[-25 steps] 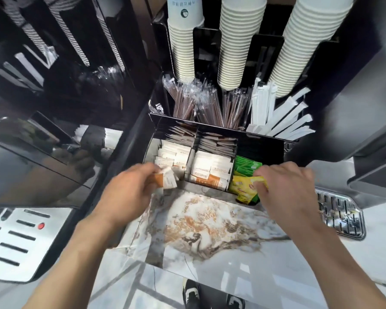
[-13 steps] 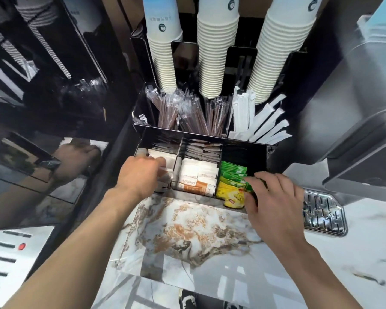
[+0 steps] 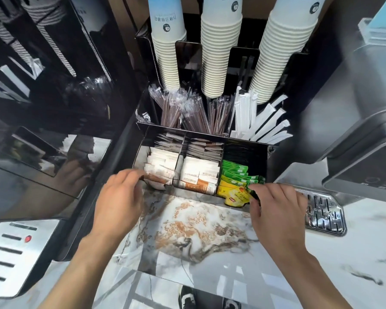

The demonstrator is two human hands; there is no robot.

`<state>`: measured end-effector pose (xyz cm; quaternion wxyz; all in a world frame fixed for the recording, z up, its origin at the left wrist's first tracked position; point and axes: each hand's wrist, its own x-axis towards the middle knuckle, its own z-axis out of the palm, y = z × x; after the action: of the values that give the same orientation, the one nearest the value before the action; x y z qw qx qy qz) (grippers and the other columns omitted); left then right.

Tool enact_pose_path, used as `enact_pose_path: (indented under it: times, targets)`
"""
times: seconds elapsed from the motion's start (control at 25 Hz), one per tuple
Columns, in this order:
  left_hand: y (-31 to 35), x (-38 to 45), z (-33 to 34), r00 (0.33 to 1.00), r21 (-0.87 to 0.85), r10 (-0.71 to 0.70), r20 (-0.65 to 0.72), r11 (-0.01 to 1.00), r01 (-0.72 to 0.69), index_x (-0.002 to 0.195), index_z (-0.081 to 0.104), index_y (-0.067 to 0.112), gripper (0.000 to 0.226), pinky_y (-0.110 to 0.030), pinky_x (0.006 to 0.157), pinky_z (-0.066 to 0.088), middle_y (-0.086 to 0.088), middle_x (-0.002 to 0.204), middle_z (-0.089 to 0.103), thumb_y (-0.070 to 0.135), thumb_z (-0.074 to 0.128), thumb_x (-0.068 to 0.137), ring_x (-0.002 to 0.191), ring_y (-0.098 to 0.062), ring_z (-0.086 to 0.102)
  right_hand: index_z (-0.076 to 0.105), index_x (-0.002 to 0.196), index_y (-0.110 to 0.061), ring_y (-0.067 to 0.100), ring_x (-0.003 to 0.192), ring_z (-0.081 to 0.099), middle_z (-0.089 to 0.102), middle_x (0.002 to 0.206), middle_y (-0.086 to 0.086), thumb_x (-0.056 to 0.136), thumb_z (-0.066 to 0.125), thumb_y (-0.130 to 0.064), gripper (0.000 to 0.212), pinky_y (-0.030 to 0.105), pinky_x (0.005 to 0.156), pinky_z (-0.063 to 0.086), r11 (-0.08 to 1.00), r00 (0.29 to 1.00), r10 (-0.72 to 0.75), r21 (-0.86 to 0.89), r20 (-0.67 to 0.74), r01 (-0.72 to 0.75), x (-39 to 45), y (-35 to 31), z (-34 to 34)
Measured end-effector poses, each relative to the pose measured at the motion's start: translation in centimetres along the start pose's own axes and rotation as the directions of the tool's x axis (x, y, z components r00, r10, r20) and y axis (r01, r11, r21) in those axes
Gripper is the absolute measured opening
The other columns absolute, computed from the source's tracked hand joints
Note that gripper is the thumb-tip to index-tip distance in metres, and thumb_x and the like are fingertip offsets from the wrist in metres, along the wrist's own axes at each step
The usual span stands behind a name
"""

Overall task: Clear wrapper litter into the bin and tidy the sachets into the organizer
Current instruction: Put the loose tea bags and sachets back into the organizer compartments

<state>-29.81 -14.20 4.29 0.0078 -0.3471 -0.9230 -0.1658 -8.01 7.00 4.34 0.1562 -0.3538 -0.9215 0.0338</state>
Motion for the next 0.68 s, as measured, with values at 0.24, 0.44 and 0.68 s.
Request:
enact_pose_path:
  times: [0.24,0.44,0.68]
  targets:
    - [-0.7,-5.5,2.3,0.986,0.002,-0.06,0.154,0.998,0.06,0.112,0.066,0.019,0.032,-0.04,0.086,0.051,-0.002,0.113,0.067,0.011,0.063,0.08,0.097,-0.029,0.061,0.07,0.086,-0.019,0.028,0.083,0.055,0.068,0.075,0.0,0.068,0.073,-0.012,0.02,0.038,0.076,0.024,0.983,0.996,-0.018,-0.182,0.089,0.034,1.9,-1.3,1.1]
    - [-0.9,-3.8,2.4,0.994,0.079,-0.009,0.113,0.997,0.0,0.112,0.065,0.017,0.031,-0.037,0.091,0.049,-0.003,0.118,0.065,0.015,0.06,0.082,0.106,-0.027,0.058,0.07,0.076,-0.019,0.026,0.072,0.052,0.067,0.064,-0.001,0.061,0.073,0.0,0.024,0.035,0.069,0.026,0.978,0.982,-0.079,-0.177,0.171,0.109,2.7,-2.1,2.3]
    - [2.0,2.9,1.7,0.959,0.312,0.21,0.191,0.913,-0.262,0.101,0.066,0.016,0.043,-0.04,0.081,0.032,-0.004,0.099,0.068,0.02,0.035,0.071,0.098,-0.03,0.056,0.069,0.087,-0.019,0.025,0.07,0.058,0.07,0.068,0.0,0.069,0.073,-0.005,0.023,0.034,0.068,0.039,0.989,0.977,-0.125,-0.056,0.171,0.136,2.8,-2.7,3.1]
